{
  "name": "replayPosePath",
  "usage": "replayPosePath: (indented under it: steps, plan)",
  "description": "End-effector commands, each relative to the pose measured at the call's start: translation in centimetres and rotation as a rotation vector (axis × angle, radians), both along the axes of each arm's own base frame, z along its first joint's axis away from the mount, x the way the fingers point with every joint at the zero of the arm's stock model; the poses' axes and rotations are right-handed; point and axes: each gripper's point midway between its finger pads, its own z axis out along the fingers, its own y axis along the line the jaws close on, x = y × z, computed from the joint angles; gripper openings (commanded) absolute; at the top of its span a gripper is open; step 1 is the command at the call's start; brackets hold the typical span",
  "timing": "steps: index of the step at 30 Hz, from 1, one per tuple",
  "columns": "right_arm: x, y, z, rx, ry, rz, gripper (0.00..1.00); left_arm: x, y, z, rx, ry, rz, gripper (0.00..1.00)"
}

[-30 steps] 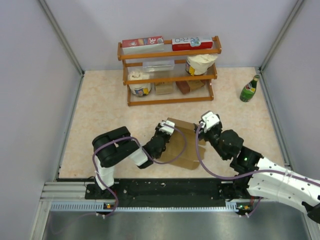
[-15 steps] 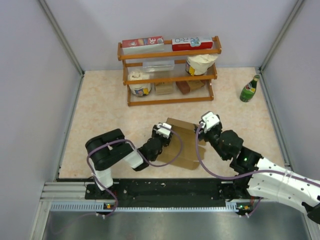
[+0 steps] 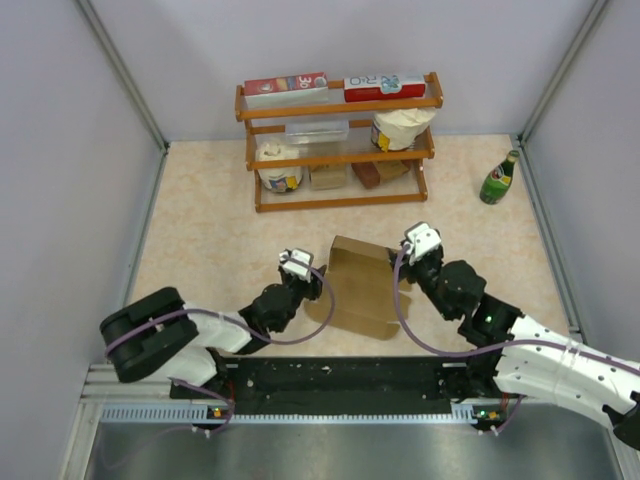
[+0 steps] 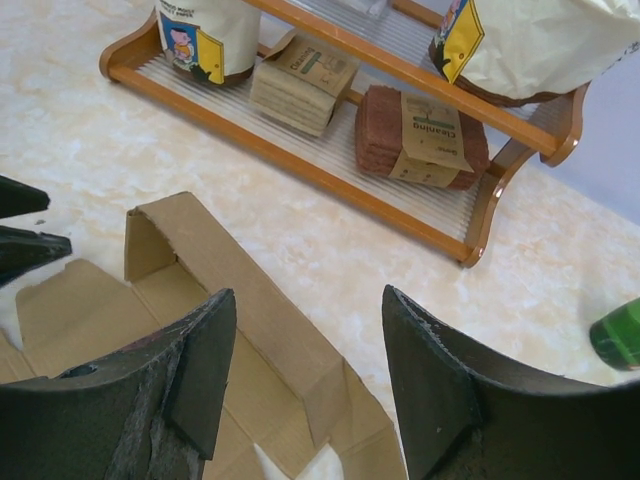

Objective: Fold the paper box

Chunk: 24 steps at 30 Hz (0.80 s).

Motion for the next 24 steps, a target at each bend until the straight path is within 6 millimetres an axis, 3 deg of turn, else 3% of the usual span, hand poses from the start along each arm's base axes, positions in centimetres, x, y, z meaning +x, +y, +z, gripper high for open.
replayPosePath:
  steps: [1,4,8,10,14,18,24]
  plan:
    - [0.5,0.1,0.7,0.102,0.001,-0.027,0.6,-1.0,1.2,1.2,-0.058,0.011,0.0,0.5]
    - [1.2,-0.1,0.5,0.164,0.048,-0.066,0.6,-1.2,1.8,2.0,-0.078,0.013,0.015,0.39]
    - [2.2,1.0,0.5,0.233,0.174,-0.07,0.58,-1.3,2.3,2.1,-0.093,0.026,0.034,0.12]
    - [2.6,2.3,1.2,0.246,0.2,-0.031,0.51,-1.2,2.5,2.0,-0.109,0.037,0.048,0.0]
    - [4.1,4.0,1.4,0.291,0.299,-0.004,0.16,-1.2,2.7,1.6,-0.158,0.066,0.062,0.0]
    - [5.1,6.6,0.4,0.261,0.382,0.077,0.0,-1.4,2.9,1.3,-0.2,0.091,0.071,0.0]
    - [6.2,9.7,-2.4,0.268,0.494,0.164,0.0,-1.4,3.0,0.5,-0.235,0.157,0.056,0.0]
